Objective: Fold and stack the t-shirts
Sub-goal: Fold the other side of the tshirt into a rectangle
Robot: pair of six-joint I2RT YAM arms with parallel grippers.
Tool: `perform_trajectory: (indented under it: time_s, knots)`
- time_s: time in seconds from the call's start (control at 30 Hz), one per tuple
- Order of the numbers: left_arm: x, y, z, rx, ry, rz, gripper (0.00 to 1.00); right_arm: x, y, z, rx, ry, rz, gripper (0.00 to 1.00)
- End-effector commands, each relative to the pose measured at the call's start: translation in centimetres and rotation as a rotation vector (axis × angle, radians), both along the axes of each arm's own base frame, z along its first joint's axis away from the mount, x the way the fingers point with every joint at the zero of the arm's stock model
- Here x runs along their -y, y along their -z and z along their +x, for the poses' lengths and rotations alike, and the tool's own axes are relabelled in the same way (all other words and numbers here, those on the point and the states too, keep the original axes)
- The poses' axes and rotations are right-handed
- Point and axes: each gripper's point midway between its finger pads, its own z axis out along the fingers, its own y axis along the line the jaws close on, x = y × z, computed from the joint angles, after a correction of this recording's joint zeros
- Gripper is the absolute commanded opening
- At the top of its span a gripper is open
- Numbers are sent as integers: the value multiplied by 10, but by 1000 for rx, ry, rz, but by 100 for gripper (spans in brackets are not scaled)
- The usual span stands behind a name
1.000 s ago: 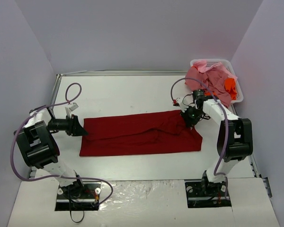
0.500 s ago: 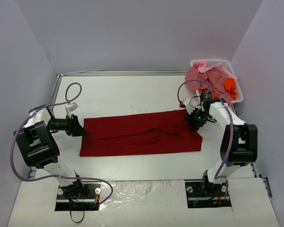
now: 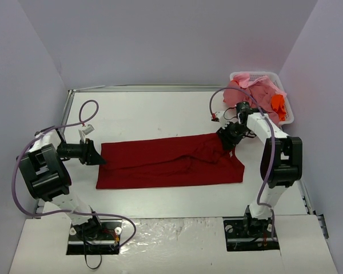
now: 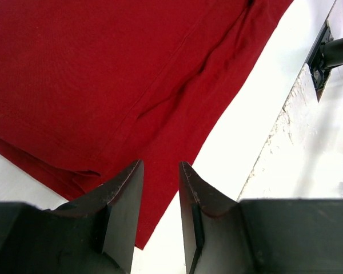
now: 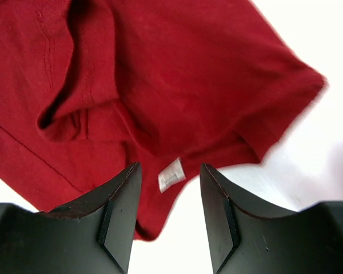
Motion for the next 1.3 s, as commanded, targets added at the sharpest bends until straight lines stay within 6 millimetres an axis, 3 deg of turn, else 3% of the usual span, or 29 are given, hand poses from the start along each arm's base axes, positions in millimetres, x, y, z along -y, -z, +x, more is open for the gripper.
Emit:
perform_trajectory:
  time_s: [0.0, 0.17, 0.4, 0.47, 0.5, 0.57, 1.0, 1.27]
  knots:
    - [0, -15, 7, 63, 3, -32, 30, -15, 4, -7, -59, -51, 19, 42]
    - [0, -15, 7, 58, 7, -36, 30, -31, 16, -8, -95, -96, 22, 42]
    - [0, -15, 7, 55, 9, -43, 30, -37, 28, -6, -123, -110, 14, 40]
    - [0, -15, 7, 55, 12, -45, 30, -36, 31, -6, -131, -107, 13, 28]
    - [0, -15, 6, 54, 11, -46, 31, -36, 31, -7, -133, -106, 11, 11]
    - [0, -16, 7, 56, 13, -48, 31, -36, 28, -8, -128, -102, 11, 0]
    - [-1, -19, 5, 61, 23, -73, 31, -33, 4, -31, -80, -101, 16, 0]
    - [-1, -21, 3, 62, 29, -85, 31, -25, 2, -43, -70, -106, -1, 0]
